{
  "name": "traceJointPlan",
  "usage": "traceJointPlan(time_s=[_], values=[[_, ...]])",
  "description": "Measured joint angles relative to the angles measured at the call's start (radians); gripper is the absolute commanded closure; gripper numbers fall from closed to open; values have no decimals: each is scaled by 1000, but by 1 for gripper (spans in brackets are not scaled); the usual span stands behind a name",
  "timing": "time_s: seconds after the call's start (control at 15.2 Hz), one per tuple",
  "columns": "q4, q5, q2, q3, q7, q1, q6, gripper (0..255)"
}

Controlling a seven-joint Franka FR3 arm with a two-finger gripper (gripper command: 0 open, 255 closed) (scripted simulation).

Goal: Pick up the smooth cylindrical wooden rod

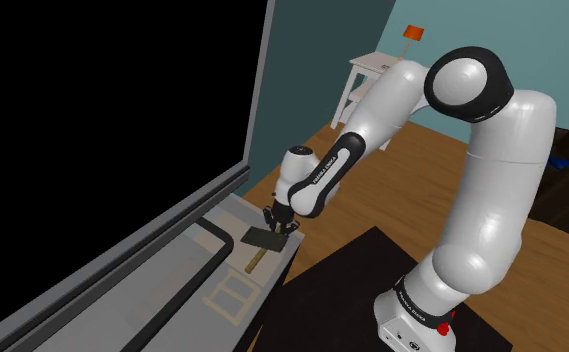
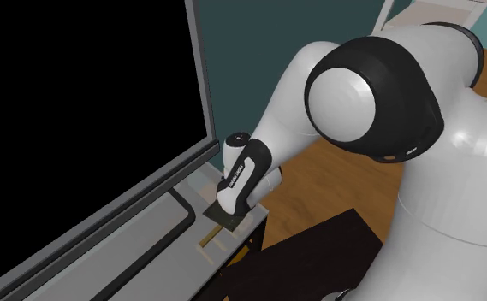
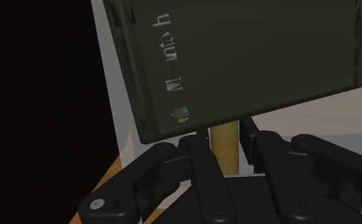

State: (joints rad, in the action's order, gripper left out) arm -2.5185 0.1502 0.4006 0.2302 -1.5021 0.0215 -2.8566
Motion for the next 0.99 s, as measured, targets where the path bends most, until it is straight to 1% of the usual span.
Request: traceJointPlan(time_s=[0.2,0.66,0.99], values=[[-9,-18,-32,20,13,16,31,255],[-35,-84,-148,77,59,59,120,255],[-43,-132,-221,105,89,76,182,255]])
